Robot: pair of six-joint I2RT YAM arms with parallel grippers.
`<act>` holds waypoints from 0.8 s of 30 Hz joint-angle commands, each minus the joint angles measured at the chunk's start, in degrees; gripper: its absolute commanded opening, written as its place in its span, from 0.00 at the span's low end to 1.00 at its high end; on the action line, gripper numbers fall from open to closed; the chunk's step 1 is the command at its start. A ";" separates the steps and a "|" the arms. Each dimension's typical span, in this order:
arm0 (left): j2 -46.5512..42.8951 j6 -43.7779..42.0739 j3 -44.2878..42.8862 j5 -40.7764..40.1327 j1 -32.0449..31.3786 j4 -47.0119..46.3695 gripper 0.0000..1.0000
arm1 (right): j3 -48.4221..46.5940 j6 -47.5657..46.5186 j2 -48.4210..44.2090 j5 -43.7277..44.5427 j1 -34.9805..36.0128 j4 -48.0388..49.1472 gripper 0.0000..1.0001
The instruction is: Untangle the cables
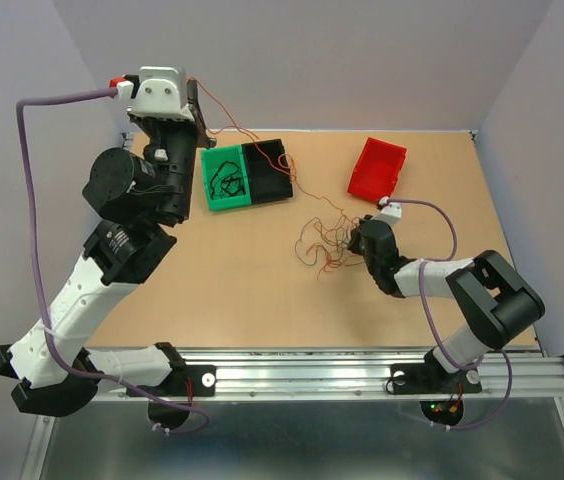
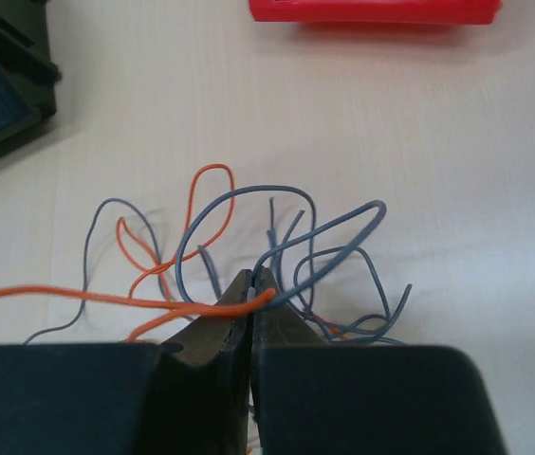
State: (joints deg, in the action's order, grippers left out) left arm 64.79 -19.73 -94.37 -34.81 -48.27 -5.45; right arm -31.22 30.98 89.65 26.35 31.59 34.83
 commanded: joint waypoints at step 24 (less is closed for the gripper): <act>-11.53 -2.25 12.18 -2.92 0.81 -14.33 0.00 | 7.92 3.77 -10.71 -7.77 -14.28 3.52 0.44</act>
State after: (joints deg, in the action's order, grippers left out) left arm 54.13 -25.82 -83.37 -45.23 -47.62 -20.93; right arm -26.98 41.21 83.22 26.74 17.19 27.64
